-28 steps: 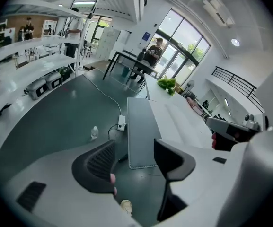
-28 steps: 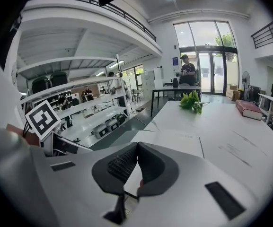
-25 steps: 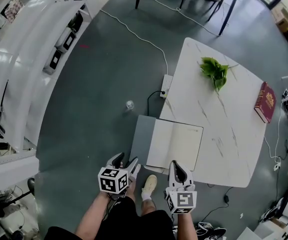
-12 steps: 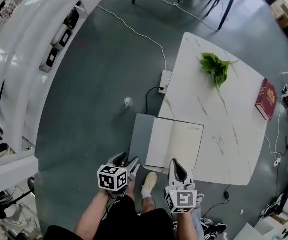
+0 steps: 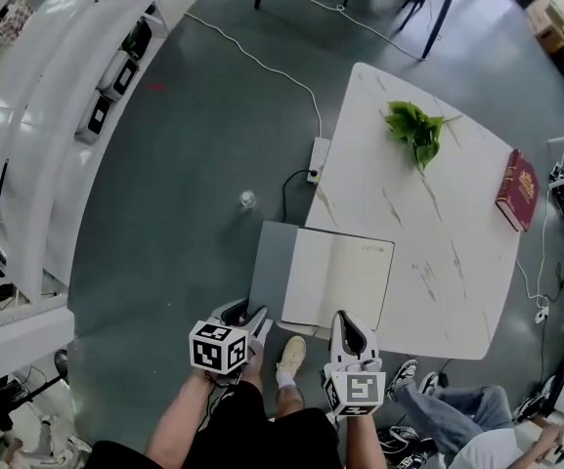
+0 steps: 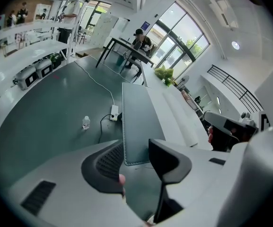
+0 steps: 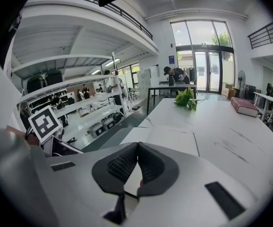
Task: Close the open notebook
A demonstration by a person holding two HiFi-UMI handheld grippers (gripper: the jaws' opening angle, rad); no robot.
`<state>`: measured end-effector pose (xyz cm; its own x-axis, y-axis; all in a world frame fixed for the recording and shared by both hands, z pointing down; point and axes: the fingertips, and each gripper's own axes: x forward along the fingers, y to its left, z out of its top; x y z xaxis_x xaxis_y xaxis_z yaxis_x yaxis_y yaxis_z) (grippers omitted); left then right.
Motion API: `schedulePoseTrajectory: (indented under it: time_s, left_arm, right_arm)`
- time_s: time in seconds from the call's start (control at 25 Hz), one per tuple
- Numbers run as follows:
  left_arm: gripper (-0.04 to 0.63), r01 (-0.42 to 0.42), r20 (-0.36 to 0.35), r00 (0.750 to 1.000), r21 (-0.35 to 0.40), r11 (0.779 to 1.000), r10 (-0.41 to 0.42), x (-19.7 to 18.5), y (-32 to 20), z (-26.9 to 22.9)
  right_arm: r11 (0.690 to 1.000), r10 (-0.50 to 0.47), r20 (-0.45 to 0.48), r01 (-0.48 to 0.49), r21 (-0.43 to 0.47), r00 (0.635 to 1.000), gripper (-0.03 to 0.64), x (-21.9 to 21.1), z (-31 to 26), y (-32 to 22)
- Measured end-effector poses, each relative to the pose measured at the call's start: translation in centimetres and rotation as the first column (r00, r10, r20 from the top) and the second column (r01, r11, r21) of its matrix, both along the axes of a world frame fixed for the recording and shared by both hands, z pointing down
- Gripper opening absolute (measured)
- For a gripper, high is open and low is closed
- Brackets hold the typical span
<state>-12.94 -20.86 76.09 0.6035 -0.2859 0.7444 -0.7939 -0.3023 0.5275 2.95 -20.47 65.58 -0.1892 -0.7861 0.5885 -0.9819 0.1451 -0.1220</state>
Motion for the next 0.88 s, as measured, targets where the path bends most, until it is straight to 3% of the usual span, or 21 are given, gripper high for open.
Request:
schedulePoseTrajectory:
  time_s: [0.4,0.88]
  left_arm:
    - [0.103,0.001,0.046,0.999,0.055,0.998,-0.004,-0.8,-0.3,-1.7]
    - [0.041,-0.008,0.044,0.999,0.18,0.984,0.0,-0.1,0.3,-8.2]
  right_arm:
    - [1.0,0.009,-0.006,-0.009,0.02,1.0,0.017,0.4,-1.0,0.3]
    - [0.996,0.028,-0.025,-0.025,0.083,0.999,0.017,1.4,-5.2,2.4]
